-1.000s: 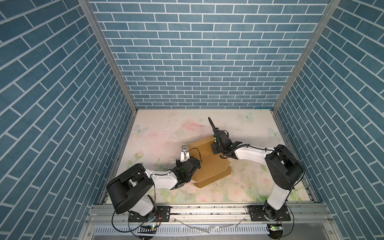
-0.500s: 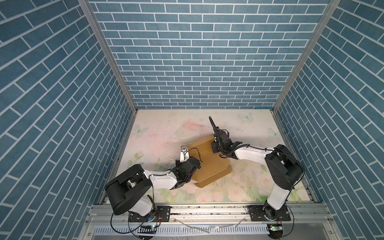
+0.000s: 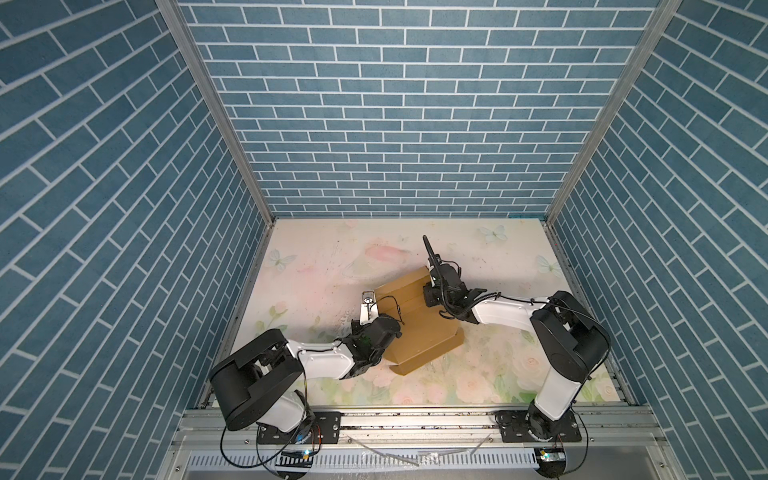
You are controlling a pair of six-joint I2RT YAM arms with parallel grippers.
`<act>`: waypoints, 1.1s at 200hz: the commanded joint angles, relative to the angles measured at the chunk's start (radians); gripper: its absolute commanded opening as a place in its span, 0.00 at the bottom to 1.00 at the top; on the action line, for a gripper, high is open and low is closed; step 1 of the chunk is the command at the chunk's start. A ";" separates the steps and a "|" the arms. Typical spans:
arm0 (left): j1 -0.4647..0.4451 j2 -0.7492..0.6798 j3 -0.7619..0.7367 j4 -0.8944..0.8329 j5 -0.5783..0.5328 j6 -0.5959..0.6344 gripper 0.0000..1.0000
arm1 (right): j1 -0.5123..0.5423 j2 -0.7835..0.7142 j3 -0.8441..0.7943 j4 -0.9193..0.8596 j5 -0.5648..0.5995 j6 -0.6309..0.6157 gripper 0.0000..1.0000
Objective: Fold the paper box
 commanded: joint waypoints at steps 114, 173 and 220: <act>-0.008 0.015 -0.002 -0.100 0.017 0.013 0.00 | -0.011 -0.026 -0.049 0.160 0.077 0.023 0.19; -0.008 0.012 0.004 -0.106 0.013 0.014 0.00 | -0.010 -0.010 -0.039 0.149 0.107 0.035 0.15; -0.008 0.021 0.043 -0.173 0.001 -0.003 0.00 | -0.011 -0.054 -0.049 0.112 0.068 0.039 0.32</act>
